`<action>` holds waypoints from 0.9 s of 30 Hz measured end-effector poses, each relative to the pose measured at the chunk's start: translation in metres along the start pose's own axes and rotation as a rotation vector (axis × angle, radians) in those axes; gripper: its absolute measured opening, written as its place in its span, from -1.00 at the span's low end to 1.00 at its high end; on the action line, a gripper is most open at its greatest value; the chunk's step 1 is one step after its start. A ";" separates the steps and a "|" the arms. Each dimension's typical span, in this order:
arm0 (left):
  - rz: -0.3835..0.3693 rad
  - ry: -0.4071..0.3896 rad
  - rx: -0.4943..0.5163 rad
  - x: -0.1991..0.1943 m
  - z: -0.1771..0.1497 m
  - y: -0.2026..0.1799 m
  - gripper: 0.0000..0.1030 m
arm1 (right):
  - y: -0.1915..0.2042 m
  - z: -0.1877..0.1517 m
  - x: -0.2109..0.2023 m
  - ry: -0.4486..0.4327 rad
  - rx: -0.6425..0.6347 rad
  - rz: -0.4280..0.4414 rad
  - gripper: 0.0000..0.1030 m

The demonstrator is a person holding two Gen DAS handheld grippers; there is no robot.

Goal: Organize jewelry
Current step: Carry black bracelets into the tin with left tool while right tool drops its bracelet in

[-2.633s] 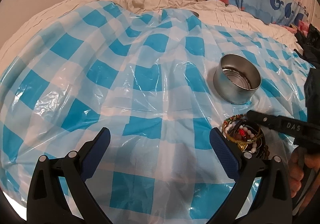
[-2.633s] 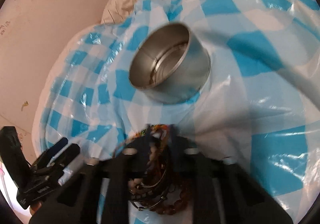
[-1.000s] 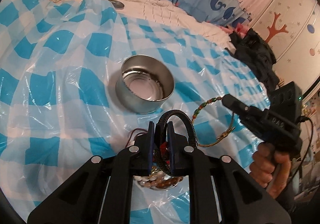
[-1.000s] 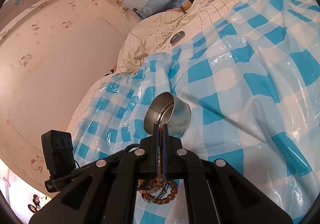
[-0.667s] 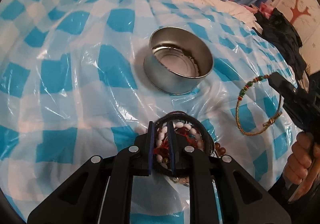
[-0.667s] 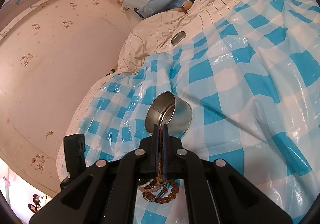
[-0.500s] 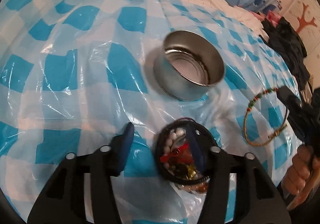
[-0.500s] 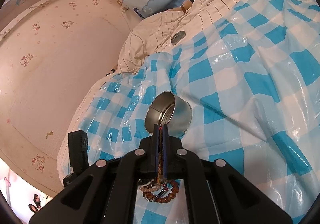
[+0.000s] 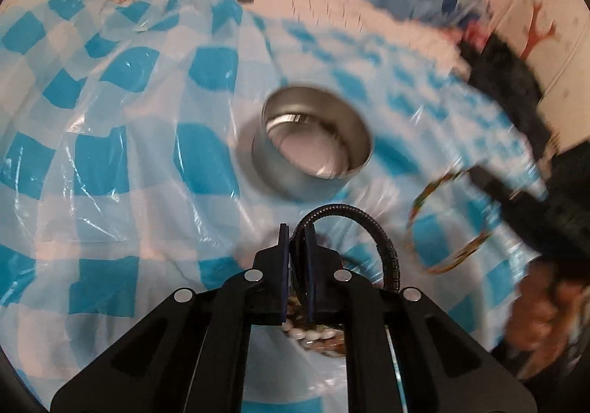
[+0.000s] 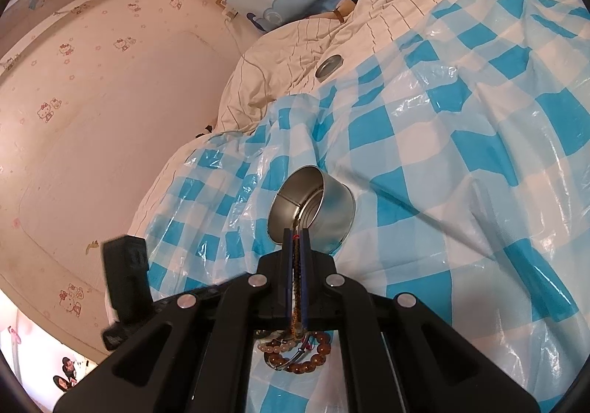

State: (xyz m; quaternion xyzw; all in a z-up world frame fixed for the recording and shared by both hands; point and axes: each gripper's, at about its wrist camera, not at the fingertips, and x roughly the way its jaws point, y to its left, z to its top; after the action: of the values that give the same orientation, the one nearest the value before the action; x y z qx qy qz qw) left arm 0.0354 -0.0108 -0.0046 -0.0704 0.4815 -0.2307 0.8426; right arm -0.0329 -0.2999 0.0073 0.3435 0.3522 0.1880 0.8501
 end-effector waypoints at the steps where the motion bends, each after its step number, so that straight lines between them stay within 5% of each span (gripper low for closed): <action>1: -0.022 -0.015 -0.016 -0.005 0.002 0.004 -0.87 | 0.000 0.000 0.000 -0.001 -0.001 0.000 -0.92; 5: -0.084 -0.046 -0.054 -0.010 0.006 0.006 -0.87 | 0.000 0.000 0.000 -0.004 0.002 0.000 -0.92; 12: -0.053 -0.101 -0.078 0.004 0.040 -0.004 -0.87 | 0.005 0.001 -0.001 -0.014 -0.014 0.000 -0.92; 18: 0.036 -0.131 -0.077 0.027 0.072 -0.007 -0.86 | 0.006 0.002 -0.003 -0.021 -0.021 -0.004 -0.92; 23: 0.096 -0.059 -0.084 0.063 0.088 0.000 -0.83 | 0.009 0.004 -0.002 -0.024 -0.039 -0.011 -0.92; 26: 0.087 -0.065 -0.110 0.056 0.089 0.003 -0.68 | 0.010 0.006 -0.002 -0.026 -0.046 -0.012 -0.92; 27: 0.088 -0.075 -0.111 0.050 0.089 0.003 -0.49 | 0.010 0.007 -0.001 -0.028 -0.047 -0.011 -0.92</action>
State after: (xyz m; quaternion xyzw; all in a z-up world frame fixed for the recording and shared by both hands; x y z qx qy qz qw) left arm 0.1330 -0.0402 0.0019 -0.1040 0.4644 -0.1635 0.8642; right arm -0.0296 -0.2963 0.0187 0.3242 0.3374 0.1867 0.8638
